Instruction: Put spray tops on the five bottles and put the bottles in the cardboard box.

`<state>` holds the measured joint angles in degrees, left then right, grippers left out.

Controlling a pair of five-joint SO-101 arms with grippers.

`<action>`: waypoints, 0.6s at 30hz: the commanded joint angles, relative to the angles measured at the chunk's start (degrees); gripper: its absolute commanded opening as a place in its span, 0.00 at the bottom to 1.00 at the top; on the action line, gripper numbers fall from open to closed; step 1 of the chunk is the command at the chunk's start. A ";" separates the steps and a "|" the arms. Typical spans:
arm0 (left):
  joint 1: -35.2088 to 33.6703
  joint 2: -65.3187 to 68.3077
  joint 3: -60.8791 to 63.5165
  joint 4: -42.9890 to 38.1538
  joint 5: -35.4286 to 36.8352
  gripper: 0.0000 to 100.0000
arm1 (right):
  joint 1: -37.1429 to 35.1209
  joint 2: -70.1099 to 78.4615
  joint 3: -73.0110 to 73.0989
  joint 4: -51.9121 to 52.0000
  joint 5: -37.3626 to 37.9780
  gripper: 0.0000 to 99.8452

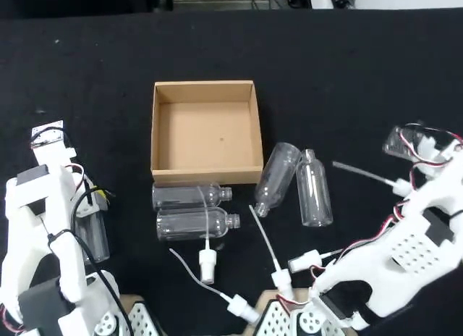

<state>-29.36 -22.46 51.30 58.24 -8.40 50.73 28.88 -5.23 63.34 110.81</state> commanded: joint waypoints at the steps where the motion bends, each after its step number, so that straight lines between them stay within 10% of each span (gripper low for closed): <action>1: 0.66 -2.11 -0.84 -0.62 -0.09 0.03 | 1.93 -0.48 -3.21 -0.70 9.85 0.01; 8: 0.66 -2.11 -0.84 -0.62 -0.09 0.03 | -1.05 -0.92 -3.91 -0.35 -8.26 0.03; 12: 0.66 -2.11 -0.84 -0.62 -0.09 0.03 | -2.11 -1.36 -7.52 4.22 -22.15 0.21; 18: 0.66 -2.11 -0.84 -0.62 -0.09 0.03 | -3.60 -1.45 -13.76 14.59 -23.47 0.31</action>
<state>-29.10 -22.46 51.30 58.24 -8.40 48.70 28.88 -13.67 73.36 88.48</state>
